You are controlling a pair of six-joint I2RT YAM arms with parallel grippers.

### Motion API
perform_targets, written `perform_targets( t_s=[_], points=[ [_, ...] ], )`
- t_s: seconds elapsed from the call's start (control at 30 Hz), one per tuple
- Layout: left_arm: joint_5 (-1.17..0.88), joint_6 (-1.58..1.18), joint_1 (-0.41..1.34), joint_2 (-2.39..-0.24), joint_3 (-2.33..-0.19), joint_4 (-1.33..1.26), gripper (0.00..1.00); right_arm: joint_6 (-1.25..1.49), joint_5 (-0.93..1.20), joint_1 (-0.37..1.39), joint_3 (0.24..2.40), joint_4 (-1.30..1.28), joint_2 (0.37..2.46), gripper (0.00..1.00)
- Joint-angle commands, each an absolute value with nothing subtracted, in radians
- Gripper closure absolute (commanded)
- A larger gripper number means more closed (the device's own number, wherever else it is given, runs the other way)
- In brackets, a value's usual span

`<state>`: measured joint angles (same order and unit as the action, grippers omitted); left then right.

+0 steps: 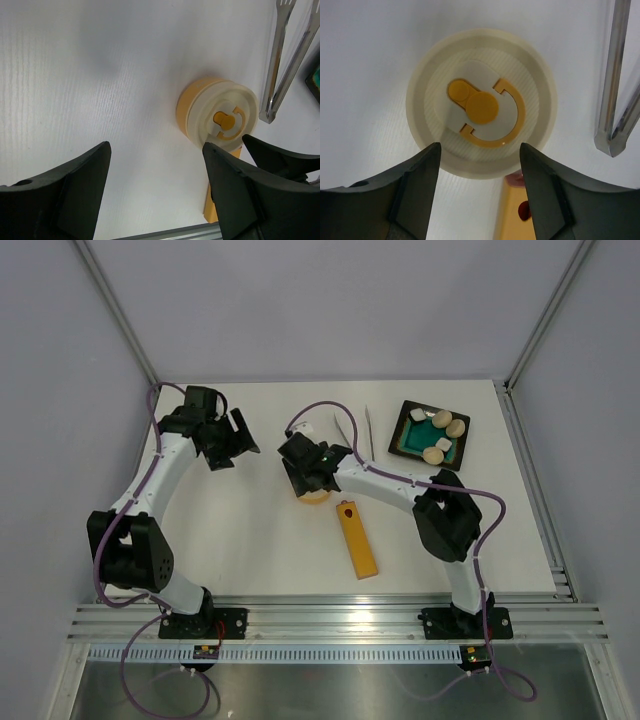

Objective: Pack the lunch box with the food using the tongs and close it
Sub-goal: Close the box lid on the packing box, then reset both arms

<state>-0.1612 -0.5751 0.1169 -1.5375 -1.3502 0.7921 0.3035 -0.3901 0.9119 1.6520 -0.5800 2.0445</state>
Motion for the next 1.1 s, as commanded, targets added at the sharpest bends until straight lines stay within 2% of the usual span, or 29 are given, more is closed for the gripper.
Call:
perform_targets(
  t_s=[0.0, 0.27, 0.4, 0.47, 0.6, 0.73, 0.8, 1.07],
  points=[
    [-0.175, -0.558, 0.107, -1.491, -1.37, 0.772, 0.21, 0.305, -0.405, 0.917, 1.713, -0.644, 1.953, 0.24],
    [-0.181, -0.548, 0.097, -1.477, -1.371, 0.775, 0.21, 0.342, -0.512, 0.845, 1.637, -0.618, 1.8, 0.1],
    [-0.201, -0.54, 0.095, -1.45, -1.353, 0.735, 0.21, 0.405, -0.485, 0.718, 1.572, -0.611, 1.711, 0.06],
    [-0.209, -0.535, 0.095, -1.434, -1.341, 0.721, 0.21, 0.429, -0.453, 0.669, 1.53, -0.609, 1.661, 0.0],
    [-0.212, -0.517, 0.095, -1.404, -1.335, 0.7, 0.2, 0.495, -0.448, 0.571, 1.454, -0.606, 1.588, 0.01],
    [-0.221, -0.503, 0.097, -1.394, -1.347, 0.695, 0.04, 0.526, -0.457, 0.514, 1.385, -0.606, 1.526, 0.01],
    [-0.235, -0.5, 0.095, -1.39, -1.345, 0.689, 0.01, 0.532, -0.466, 0.511, 1.371, -0.607, 1.507, 0.0],
    [-0.273, -0.503, 0.095, -1.355, -1.33, 0.635, 0.01, 0.549, -0.508, 0.505, 1.299, -0.589, 1.431, 0.01]
  ],
)
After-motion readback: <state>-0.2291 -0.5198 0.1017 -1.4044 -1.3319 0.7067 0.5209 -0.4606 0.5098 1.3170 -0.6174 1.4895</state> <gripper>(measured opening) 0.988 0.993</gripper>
